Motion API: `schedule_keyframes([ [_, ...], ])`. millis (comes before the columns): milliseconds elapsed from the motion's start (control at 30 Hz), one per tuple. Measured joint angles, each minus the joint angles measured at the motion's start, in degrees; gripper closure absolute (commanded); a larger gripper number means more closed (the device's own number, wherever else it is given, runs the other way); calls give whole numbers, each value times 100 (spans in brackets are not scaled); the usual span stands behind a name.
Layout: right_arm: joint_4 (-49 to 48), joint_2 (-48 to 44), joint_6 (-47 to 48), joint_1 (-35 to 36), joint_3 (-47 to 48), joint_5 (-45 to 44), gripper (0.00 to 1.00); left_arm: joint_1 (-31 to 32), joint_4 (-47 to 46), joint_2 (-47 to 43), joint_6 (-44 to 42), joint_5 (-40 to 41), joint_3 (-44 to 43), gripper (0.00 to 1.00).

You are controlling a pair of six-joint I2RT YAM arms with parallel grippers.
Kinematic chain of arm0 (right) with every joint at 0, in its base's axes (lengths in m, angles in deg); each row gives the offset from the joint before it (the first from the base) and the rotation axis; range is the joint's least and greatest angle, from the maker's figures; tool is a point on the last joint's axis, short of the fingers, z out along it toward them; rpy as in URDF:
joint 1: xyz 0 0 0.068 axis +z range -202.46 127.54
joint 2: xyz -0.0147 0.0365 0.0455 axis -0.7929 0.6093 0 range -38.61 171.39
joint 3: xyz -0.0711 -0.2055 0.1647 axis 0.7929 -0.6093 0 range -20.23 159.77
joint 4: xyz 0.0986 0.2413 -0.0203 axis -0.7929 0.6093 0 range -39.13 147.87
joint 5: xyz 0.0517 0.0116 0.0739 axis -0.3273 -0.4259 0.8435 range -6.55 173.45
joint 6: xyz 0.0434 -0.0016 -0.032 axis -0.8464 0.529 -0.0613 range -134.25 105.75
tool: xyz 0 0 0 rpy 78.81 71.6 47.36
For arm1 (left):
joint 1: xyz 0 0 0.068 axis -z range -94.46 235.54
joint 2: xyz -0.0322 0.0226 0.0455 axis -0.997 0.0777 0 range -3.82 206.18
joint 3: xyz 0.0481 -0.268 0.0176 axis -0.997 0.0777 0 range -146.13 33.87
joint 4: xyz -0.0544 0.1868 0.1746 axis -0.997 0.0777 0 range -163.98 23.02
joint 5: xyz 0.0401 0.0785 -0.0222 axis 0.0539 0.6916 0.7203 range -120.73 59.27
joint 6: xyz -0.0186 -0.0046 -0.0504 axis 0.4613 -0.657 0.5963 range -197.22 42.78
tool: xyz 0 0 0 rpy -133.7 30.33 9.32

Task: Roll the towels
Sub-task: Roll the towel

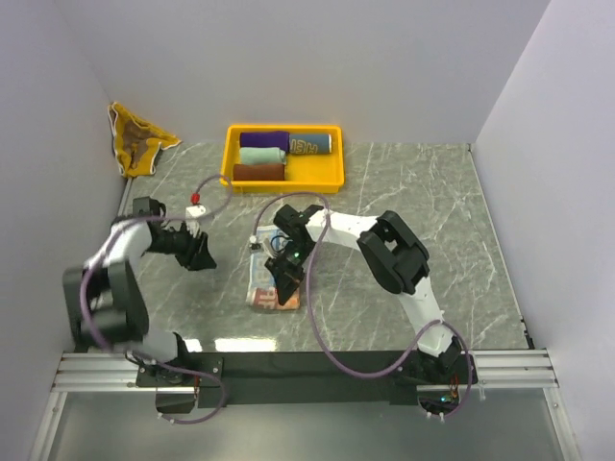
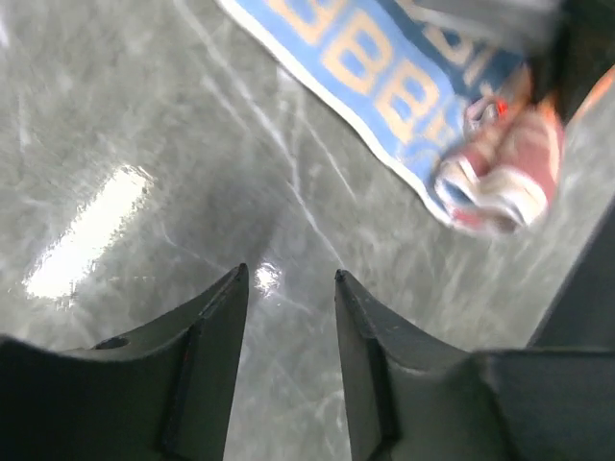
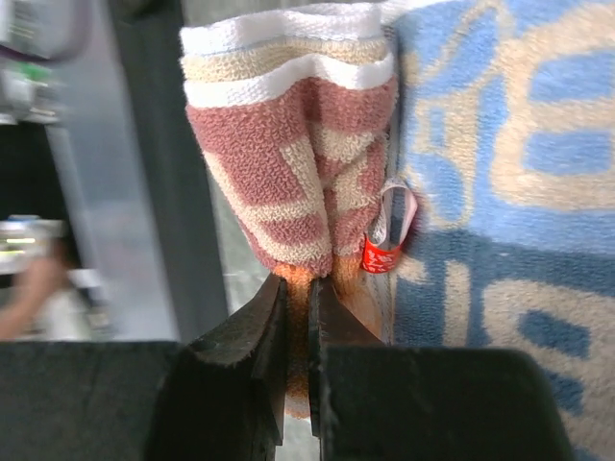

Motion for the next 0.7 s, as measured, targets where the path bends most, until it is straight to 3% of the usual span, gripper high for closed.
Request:
schedule_keyframes([
  [133, 428, 542, -120, -247, 409, 706, 100, 538, -487, -1847, -374, 470, 1027, 47],
  [400, 1189, 1368, -376, -459, 1104, 1515, 100, 2938, -1368, -4183, -474, 1222, 2444, 39],
  [567, 1467, 1617, -466, -540, 1320, 1731, 100, 4350, -1934, -4164, -293, 1808, 2610, 40],
  [700, 1558, 1703, -507, -560, 1397, 1803, 100, 5018, -2350, -3689, -238, 2197, 2625, 40],
])
